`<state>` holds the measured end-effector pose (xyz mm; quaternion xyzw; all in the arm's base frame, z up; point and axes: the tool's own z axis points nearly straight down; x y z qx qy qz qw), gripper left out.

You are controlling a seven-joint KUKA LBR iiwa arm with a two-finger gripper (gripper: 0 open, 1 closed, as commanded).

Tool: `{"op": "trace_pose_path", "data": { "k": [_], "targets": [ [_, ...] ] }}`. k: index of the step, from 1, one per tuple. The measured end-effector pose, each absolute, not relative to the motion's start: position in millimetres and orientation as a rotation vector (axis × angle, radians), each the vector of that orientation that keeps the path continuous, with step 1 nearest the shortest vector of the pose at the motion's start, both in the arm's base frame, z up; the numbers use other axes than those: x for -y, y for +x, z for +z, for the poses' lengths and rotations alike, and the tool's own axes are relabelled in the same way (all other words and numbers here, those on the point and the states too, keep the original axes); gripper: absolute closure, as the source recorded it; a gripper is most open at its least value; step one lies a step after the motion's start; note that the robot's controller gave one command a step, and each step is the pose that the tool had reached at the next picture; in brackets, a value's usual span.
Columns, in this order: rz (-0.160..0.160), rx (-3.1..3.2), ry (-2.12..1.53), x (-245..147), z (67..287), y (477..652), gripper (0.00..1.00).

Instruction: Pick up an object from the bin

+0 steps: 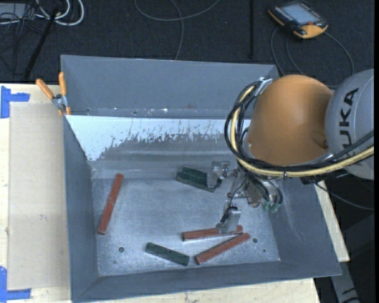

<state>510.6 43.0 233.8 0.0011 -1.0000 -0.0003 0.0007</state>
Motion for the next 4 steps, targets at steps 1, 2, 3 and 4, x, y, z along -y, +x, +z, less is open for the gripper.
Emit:
{"op": "trace_pose_path", "data": {
  "k": [1, 2, 3, 4],
  "targets": [
    [0.000, 3.138, 0.165, -27, 181, 505.0, 0.00],
    [0.000, 3.116, 0.382, 12, 159, 490.0, 0.00],
    [-0.001, 3.067, 0.674, -2, 128, 501.1, 0.00],
    [-0.001, 2.995, 0.944, 2, 89, 504.0, 0.00]
  ]
}}
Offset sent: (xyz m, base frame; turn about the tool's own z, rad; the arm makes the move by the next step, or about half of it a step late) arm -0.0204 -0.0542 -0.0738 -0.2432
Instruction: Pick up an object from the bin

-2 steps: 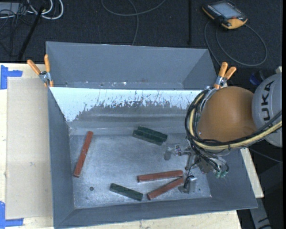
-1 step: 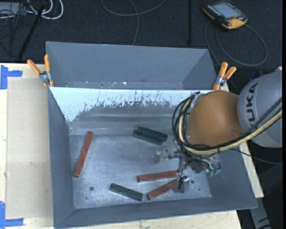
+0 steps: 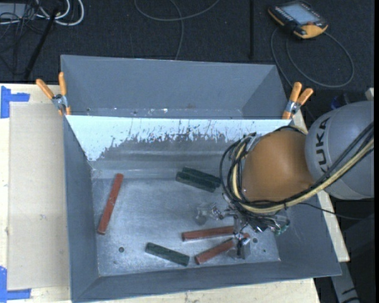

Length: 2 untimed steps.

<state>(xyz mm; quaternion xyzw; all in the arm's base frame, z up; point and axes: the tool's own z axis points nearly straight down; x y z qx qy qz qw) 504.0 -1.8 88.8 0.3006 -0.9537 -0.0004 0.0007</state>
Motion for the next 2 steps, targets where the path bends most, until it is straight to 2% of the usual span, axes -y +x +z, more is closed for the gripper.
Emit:
{"op": "trace_pose_path", "data": {
  "k": [1, 2],
  "targets": [
    [-0.004, 2.961, 1.042, 2.7, 69.8, 511.1, 1.00],
    [-0.004, 2.961, 1.041, 2.7, 69.8, 511.1, 1.00]
  ]
}}
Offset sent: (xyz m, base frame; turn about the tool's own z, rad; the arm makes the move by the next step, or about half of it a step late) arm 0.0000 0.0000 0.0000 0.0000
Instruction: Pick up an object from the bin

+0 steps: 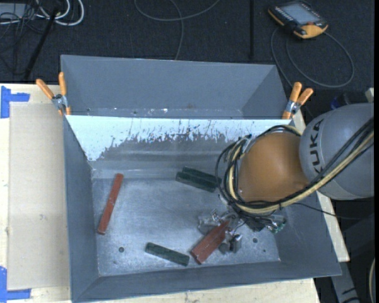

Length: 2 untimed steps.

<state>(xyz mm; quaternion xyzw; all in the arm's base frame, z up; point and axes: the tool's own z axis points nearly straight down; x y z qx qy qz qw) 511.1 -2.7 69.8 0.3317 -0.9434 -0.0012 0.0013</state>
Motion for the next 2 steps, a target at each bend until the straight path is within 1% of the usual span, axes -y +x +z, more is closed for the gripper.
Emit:
{"op": "trace_pose_path", "data": {
  "k": [1, 2],
  "targets": [
    [-0.006, 2.959, 1.040, 2, 74, 509.9, 1.00],
    [-0.007, 2.955, 1.038, 2, 94, 508.4, 1.00]
  ]
}}
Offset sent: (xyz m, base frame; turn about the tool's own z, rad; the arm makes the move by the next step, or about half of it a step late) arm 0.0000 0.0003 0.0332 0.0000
